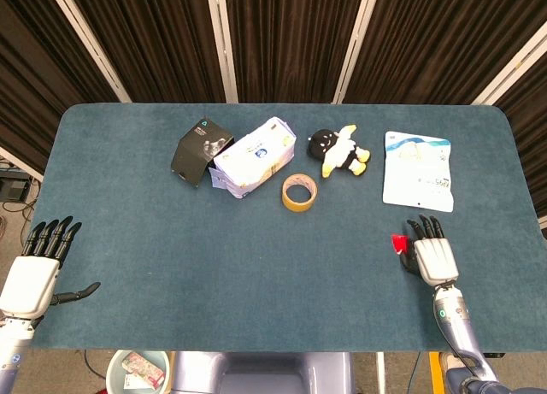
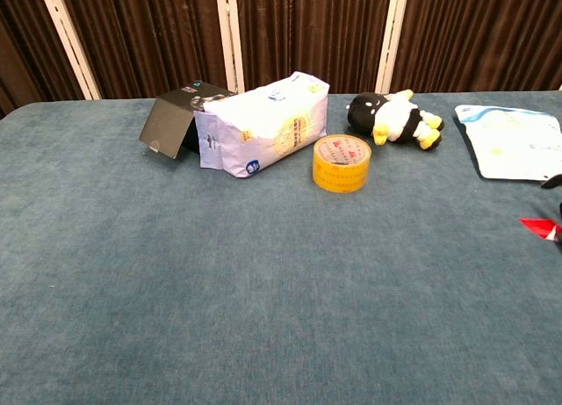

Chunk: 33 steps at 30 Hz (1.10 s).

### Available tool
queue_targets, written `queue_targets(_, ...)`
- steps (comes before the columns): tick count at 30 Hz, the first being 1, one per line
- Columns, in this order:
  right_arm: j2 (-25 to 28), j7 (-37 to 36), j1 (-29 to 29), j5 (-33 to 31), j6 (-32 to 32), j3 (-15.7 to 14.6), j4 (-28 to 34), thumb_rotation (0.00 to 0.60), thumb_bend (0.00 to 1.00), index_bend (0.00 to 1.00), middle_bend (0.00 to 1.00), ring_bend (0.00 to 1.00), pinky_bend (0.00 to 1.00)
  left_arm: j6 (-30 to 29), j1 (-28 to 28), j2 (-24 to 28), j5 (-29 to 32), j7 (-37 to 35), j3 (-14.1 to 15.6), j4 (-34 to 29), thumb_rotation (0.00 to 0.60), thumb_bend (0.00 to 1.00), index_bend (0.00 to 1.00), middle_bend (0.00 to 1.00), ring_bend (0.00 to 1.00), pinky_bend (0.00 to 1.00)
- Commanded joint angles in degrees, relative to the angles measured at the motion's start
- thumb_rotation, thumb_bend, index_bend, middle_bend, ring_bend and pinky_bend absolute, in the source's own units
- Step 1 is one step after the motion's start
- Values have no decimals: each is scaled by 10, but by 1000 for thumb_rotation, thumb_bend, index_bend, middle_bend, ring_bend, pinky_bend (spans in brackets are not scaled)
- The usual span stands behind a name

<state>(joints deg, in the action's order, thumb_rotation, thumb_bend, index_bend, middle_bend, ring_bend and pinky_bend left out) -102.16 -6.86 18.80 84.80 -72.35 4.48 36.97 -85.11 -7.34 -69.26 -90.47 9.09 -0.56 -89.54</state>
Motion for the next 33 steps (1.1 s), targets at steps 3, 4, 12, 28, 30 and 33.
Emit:
queue_targets(3,10,9,4,-5,-11,11,12,600,633,673,159,0,0,-2,1,1,1,-1,-1,0,388,21,0,0,0,0)
queue_targets(4,11,11,4,-5,-13,12,14,600,633,673,159,0,0,-2,0,1,0,-1,-1,-1,388,21,0,0,0,0)
queue_targets(12,25,27,10,-7,-23,21,33,600,633,671,159,0,0,-3,0,2,-1,-1,-1,-3,387,21,0,0,0,0)
queue_targets(28,58,68,41,-11,-25,43,71,600,633,669,159,0,0,-6,1,3,-2,-4,-1,-4,389,21,0,0,0,0)
queue_targets(30,61,72,45,-11,-26,47,74,600,633,669,159,0,0,-6,1,3,-2,-4,-2,-4,391,21,0,0,0,0)
queue_targets(33,68,79,54,-14,-25,54,82,600,633,669,159,0,0,-6,1,3,-1,-3,-2,-4,391,21,0,0,0,0)
